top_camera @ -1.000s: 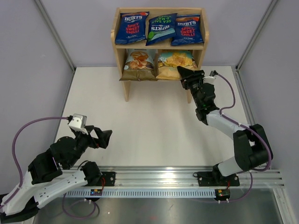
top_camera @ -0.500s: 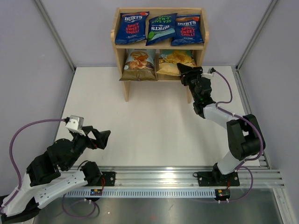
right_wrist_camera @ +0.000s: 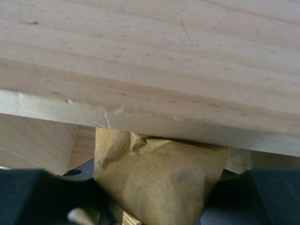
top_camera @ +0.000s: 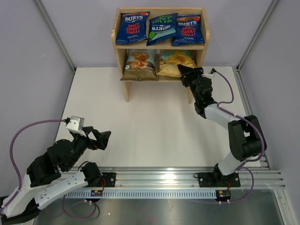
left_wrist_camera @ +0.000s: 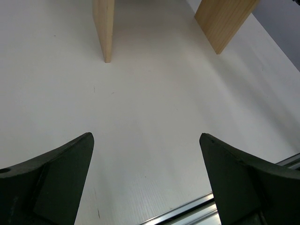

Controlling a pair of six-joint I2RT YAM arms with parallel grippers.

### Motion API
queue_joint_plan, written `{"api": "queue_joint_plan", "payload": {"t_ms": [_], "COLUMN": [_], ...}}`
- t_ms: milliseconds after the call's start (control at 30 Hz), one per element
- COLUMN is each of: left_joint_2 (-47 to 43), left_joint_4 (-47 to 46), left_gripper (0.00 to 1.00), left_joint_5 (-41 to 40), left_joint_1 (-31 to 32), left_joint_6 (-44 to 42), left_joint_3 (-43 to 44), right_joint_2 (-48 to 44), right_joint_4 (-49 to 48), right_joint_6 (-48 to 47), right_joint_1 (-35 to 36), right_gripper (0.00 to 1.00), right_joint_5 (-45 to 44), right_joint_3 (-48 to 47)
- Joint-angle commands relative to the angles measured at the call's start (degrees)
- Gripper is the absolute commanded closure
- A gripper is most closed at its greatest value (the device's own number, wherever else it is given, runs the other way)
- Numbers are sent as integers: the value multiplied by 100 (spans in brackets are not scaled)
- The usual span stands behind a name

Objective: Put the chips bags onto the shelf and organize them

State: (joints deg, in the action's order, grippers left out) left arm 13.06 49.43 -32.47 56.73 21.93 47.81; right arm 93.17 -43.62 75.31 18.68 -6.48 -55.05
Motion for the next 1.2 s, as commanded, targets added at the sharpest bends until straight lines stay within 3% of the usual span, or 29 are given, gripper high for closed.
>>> {"api": "queue_joint_plan", "payload": {"t_ms": [0, 400, 767, 967, 1167], "left_joint_2": [-67, -84, -181, -190, -181], "left_joint_4": [-250, -250, -241, -241, -241], "left_gripper": [1, 1, 1, 1, 1], "left_joint_5": [-102, -102, -102, -111, -93], "left_joint_1": [-13, -13, -13, -13, -13], "left_joint_6": [-128, -128, -119, -128, -128], "left_joint_3": [-9, -9, -17, 0, 0], "right_joint_2": [-150, -553, -923, -1151, -1485], "right_joint_4": [-235, 933, 2216, 2612, 2517], "right_joint_6": [-60, -341, -710, -588, -491], "right_joint_1": [-136, 13, 22, 13, 13], "right_gripper": [66, 58, 31, 30, 40], "right_joint_5": [-222, -397, -319, -222, -248], "right_joint_3": [-24, -41, -234, -103, 239]}}
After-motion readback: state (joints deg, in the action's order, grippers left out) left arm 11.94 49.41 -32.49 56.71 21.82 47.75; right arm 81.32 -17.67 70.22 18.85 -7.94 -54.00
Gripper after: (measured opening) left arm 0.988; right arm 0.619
